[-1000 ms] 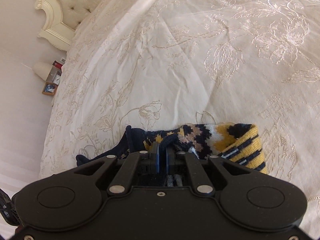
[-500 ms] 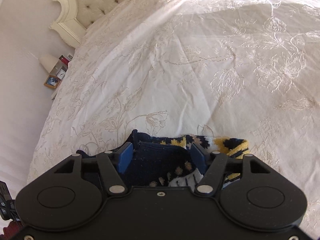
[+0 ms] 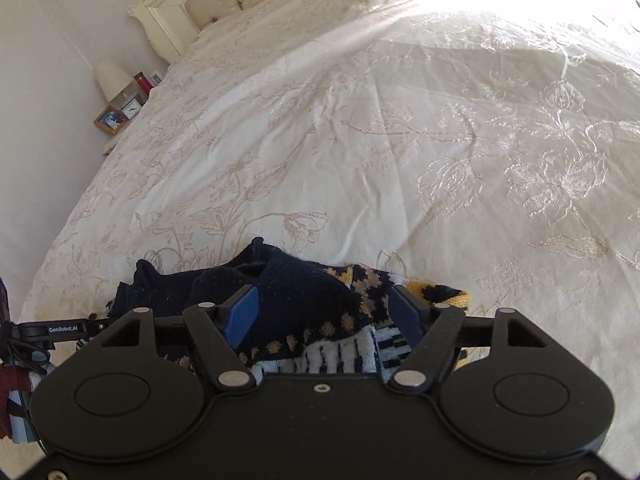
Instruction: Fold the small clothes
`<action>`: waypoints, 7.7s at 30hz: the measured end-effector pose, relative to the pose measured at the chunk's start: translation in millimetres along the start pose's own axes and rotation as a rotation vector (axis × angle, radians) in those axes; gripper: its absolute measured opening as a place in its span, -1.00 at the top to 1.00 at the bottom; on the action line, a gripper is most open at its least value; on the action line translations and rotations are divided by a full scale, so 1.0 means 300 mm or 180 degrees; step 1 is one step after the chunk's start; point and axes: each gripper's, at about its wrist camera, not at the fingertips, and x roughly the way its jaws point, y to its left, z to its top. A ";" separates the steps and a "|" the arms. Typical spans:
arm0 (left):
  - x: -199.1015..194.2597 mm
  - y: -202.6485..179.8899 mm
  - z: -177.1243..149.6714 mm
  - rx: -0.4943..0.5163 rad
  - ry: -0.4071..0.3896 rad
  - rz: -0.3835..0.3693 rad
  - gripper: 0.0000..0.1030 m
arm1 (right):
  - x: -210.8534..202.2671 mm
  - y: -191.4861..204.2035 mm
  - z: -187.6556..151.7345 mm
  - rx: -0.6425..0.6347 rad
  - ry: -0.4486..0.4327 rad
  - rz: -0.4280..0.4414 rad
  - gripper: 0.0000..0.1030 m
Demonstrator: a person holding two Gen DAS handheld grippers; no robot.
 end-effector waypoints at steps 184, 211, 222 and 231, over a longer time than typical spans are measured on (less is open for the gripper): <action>-0.565 0.305 -0.485 -0.0729 0.0304 0.0345 0.03 | 0.116 0.960 -0.275 -0.0981 0.1077 0.0019 0.30; -0.542 0.300 -0.378 -0.0654 0.0277 -0.0030 0.03 | -0.095 0.909 -0.314 -0.0701 0.0657 0.0286 -0.09; -0.435 0.195 -0.268 -0.0599 0.0313 -0.0432 0.02 | -0.047 0.833 -0.491 -0.0573 0.0947 0.0250 -0.12; -0.275 0.187 -0.162 -0.0671 0.0515 -0.0551 0.01 | 0.011 0.920 -0.569 -0.0866 0.1074 0.0405 -0.27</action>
